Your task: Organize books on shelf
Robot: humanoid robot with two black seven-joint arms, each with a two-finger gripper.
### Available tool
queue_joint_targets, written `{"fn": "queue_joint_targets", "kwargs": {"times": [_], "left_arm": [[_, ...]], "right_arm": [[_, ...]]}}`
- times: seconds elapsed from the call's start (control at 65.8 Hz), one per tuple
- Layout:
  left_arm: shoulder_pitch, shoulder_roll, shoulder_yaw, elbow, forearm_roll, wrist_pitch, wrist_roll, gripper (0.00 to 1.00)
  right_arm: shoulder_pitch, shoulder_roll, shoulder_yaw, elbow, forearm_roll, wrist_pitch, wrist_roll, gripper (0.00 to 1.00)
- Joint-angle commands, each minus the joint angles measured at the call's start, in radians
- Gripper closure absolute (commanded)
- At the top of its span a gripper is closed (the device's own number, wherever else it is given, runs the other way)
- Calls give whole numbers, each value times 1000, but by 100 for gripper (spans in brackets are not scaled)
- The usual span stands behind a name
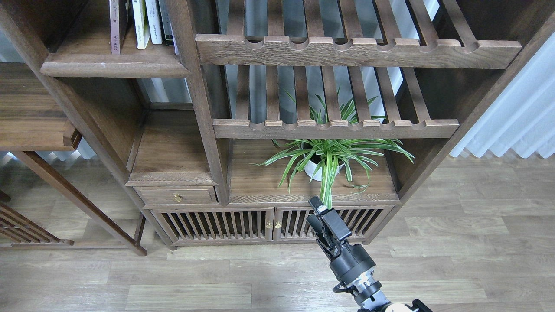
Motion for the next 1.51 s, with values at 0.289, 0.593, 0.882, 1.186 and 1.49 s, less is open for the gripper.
{"fn": "queue_joint_targets", "kwargs": {"times": [0.289,0.593,0.882,1.186,1.49], "left_arm": [[-13,-66,-96,34,221,0,-13,97],[-12,-181,-156,91,317,0,-30,98],[-36,-265,-162,241,403,0,-46,98],[-38,-368,-151,310,433,0,-138,98],[-53,-457,-153,329,518,0,-162,98]], "right_arm": [[88,0,-3,1,10,0,0,2],[121,0,7,0,48,0,11,2],[129,0,11,0,74,0,12,2],[122,0,11,3,116,0,11,2],[105,0,14,12,119,0,11,2]]}}
